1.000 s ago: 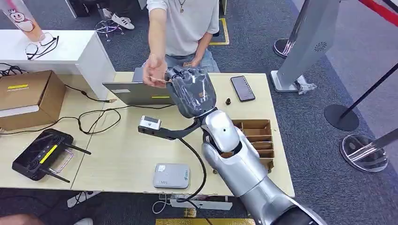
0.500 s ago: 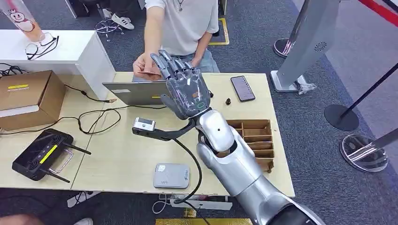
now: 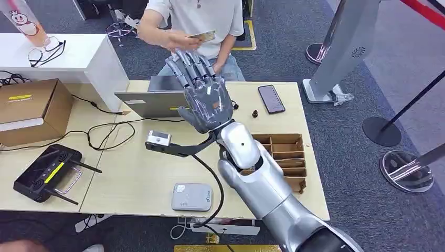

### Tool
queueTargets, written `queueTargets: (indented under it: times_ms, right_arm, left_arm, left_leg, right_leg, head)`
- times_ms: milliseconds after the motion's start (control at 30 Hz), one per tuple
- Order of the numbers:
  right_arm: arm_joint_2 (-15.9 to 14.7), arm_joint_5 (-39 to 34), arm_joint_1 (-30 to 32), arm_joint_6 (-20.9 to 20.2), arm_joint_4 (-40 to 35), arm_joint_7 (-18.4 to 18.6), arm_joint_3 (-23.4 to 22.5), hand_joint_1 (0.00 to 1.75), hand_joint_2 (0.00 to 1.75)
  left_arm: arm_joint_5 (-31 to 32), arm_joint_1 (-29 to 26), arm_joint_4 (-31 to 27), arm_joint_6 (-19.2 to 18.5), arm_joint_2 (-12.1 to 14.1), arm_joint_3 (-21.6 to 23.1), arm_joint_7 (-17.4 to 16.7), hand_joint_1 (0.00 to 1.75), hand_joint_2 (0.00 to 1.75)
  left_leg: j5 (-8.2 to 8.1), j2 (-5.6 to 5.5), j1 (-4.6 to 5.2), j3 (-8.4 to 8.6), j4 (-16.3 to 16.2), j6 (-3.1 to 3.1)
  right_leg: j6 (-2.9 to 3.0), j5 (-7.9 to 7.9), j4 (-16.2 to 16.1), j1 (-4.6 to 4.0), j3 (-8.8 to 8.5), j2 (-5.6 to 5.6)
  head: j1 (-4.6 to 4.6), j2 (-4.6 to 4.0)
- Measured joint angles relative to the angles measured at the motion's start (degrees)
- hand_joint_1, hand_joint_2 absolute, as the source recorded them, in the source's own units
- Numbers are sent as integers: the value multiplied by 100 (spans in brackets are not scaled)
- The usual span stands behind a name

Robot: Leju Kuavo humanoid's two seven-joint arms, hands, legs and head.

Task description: Pass the card to the sensor for recognition and then transmit it.

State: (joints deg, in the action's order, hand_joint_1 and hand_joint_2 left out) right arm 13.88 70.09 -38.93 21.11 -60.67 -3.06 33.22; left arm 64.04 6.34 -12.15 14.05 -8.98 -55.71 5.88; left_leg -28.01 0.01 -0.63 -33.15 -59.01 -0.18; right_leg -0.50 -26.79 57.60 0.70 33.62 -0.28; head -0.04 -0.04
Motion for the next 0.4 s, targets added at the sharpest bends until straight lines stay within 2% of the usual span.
queueTargets:
  times_ms: [400]
  right_arm:
    - [11, -170, -7, 68, 77, -50, 66, 0, 175]
  left_arm:
    - [-92, -24, 0, -68, 0, -2, 212, 0, 0]
  left_leg:
    - [0, 0, 0, 0, 0, 0]
  right_leg:
    - [0, 0, 0, 0, 0, 0]
  head:
    - [0, 0]
